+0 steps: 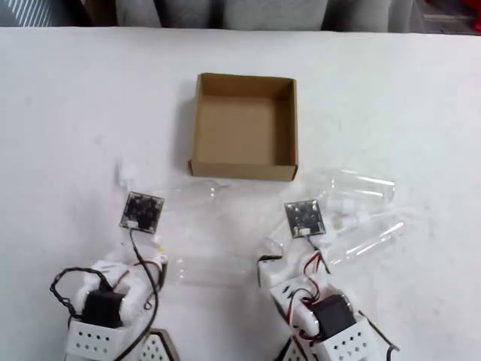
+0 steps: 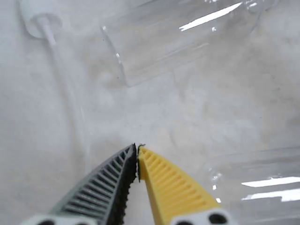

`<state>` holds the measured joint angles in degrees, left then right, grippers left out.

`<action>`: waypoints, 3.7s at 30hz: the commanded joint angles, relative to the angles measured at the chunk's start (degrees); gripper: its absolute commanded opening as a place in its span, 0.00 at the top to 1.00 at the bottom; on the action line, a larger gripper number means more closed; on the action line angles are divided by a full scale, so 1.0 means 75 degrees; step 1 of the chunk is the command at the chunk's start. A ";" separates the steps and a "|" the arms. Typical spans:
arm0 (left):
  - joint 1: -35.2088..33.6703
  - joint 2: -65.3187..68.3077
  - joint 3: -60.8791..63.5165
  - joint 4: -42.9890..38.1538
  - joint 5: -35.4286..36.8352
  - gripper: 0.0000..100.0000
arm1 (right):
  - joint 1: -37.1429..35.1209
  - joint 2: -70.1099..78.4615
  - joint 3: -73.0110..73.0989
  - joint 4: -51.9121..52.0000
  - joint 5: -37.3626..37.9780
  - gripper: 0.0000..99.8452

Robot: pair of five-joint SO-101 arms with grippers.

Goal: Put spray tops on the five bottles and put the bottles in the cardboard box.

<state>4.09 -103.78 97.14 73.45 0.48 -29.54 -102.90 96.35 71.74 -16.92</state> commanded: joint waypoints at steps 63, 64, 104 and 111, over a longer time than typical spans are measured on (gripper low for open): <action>-0.0018 0.4390 -0.5802 -0.2462 -0.0152 0.98 | 0.2010 -0.0053 -0.0422 -0.0568 0.0082 0.70; -0.0006 0.5034 -0.6224 -0.2333 -0.0340 0.98 | 0.2010 -0.0053 -0.0422 -0.0568 0.0082 0.70; 0.1588 1.4318 -1.1112 -0.0328 -0.7092 0.78 | 0.2010 -0.0041 -0.0387 -0.0557 0.0094 0.70; 0.1553 1.4377 -1.1112 -0.0352 -0.7092 0.73 | 0.2010 -0.0041 -0.0387 -0.0557 0.0094 0.70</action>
<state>16.04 4.26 16.26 70.55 -52.26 -14.86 -103.60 93.80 68.40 -17.01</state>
